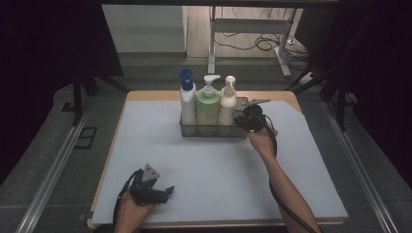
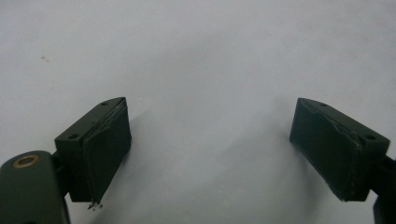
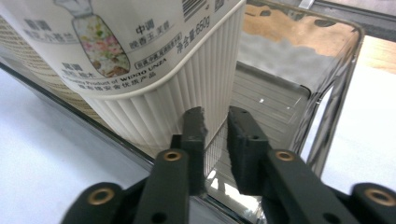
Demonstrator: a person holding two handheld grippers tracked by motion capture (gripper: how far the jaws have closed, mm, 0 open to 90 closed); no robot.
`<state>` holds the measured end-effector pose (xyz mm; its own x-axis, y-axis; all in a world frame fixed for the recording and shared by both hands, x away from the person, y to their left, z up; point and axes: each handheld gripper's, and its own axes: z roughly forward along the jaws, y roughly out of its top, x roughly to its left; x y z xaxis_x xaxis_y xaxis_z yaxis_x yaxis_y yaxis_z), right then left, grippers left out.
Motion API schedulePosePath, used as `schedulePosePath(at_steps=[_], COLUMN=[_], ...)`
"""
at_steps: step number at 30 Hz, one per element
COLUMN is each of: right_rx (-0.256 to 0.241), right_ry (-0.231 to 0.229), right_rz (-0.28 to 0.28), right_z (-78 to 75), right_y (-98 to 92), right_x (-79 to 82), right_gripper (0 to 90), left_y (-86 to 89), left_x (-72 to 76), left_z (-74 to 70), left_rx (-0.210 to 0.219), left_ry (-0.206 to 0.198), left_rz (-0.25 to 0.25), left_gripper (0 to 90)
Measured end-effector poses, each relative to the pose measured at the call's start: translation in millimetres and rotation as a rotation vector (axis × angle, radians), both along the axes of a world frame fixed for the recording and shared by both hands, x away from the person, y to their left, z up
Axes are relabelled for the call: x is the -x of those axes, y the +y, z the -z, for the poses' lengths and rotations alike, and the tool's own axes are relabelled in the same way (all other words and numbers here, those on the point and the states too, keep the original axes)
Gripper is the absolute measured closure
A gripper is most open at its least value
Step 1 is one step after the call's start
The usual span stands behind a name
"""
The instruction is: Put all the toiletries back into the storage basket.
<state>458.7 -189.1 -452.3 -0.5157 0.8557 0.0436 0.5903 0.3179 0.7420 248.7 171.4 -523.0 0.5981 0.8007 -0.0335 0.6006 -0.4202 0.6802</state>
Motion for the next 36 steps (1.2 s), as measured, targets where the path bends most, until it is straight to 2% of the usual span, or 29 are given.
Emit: schedulePosePath(at_steps=[5,12,19,29,36], right_rx=[0.009,0.007,-0.003,-0.012,-0.027], right_ry=[-0.011,-0.012,-0.019,-0.031,-0.032], right_rz=[0.001,-0.019,-0.058,-0.082,-0.124], right_z=[-3.1,-5.1,-11.5,-18.8,-23.5], right_y=[-2.9,-6.5,-11.4,-21.5,-24.7], right_x=[1.4,5.1,11.5,23.3,33.9], right_gripper=[64.1,56.6,43.3,34.9,26.4], left_y=[0.0,0.1,0.2,0.1,0.0], left_x=[0.0,0.0,0.0,0.0,0.1], left_z=[0.0,0.0,0.0,0.1,0.1], left_rx=[0.000,-0.001,-0.001,0.001,0.000], left_ry=[0.000,0.000,0.000,0.000,0.000], left_rz=[0.000,0.000,0.000,0.000,0.000], left_gripper=[12.4,12.4,12.4,12.4,12.4])
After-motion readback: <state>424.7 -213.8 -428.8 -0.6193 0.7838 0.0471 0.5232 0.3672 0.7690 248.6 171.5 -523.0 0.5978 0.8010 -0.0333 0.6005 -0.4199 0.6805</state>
